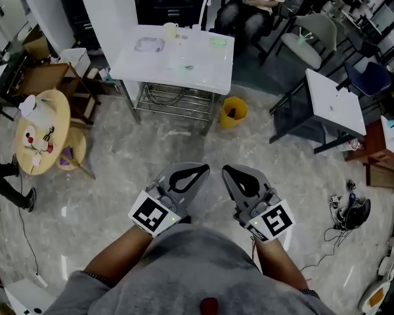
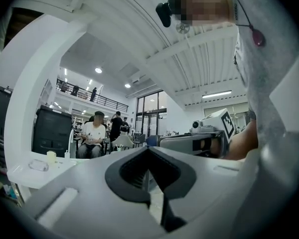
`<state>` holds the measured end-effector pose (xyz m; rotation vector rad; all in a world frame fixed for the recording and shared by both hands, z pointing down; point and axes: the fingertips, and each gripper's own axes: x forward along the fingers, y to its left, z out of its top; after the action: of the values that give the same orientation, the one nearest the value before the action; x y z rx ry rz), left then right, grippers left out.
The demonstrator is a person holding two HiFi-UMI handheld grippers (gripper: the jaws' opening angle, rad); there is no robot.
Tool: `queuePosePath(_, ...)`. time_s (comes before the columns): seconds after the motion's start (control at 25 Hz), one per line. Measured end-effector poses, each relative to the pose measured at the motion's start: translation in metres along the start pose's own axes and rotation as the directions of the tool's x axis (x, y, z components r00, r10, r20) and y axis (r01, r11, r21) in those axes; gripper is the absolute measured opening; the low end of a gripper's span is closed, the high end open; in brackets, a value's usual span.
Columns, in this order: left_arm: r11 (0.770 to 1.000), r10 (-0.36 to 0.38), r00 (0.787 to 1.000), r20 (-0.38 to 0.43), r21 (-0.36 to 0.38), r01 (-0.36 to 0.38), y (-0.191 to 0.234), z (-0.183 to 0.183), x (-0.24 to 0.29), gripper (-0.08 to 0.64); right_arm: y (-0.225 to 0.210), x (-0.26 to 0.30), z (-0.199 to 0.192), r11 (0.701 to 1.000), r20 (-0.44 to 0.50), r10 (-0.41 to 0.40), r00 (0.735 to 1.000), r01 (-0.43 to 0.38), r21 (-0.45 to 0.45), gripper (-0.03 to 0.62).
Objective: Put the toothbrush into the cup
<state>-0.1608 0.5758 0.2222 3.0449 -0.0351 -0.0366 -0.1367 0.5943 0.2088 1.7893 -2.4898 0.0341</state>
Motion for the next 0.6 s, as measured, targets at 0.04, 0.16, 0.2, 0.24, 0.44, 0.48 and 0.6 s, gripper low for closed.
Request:
queuePosePath(0.04, 1.0, 0.003, 1.0, 0.002, 0.0, -0.003, 0.013, 0.002, 0.0, 0.008, -0.003, 0.012, 0.0, 1.0, -0.004, 0.003, 1.0, -0.003, 0.0, 0.015)
queuePosePath(0.16, 1.0, 0.011, 1.0, 0.003, -0.006, -0.011, 0.049, 0.006, -0.002, 0.008, -0.011, 0.046, 0.002, 1.0, -0.012, 0.005, 1.0, -0.005, 0.001, 0.014)
queuePosePath(0.2, 1.0, 0.012, 1.0, 0.002, -0.014, -0.012, 0.06, 0.006, -0.003, 0.008, -0.013, 0.055, 0.003, 1.0, -0.012, 0.004, 1.0, -0.004, 0.002, 0.015)
queuePosePath(0.24, 1.0, 0.015, 1.0, 0.001, -0.019, -0.015, 0.07, 0.007, -0.003, 0.008, -0.016, 0.064, 0.003, 1.0, -0.013, 0.004, 1.0, -0.004, 0.002, 0.014)
queuePosePath(0.44, 0.999, 0.035, 0.999, -0.005, -0.023, -0.035, 0.106, 0.004, -0.001, 0.008, -0.029, 0.094, -0.001, 1.0, -0.025, 0.009, 1.0, -0.009, 0.009, 0.015)
queuePosePath(0.48, 0.999, 0.038, 0.999, -0.008, -0.026, -0.039, 0.112, 0.003, 0.0, 0.008, -0.033, 0.098, -0.003, 1.0, -0.027, 0.01, 1.0, -0.01, 0.013, 0.015)
queuePosePath(0.6, 0.998, 0.051, 0.999, -0.015, -0.032, -0.052, 0.129, 0.0, 0.009, 0.008, -0.047, 0.113, -0.009, 0.999, -0.029, 0.02, 0.999, -0.02, 0.029, 0.015)
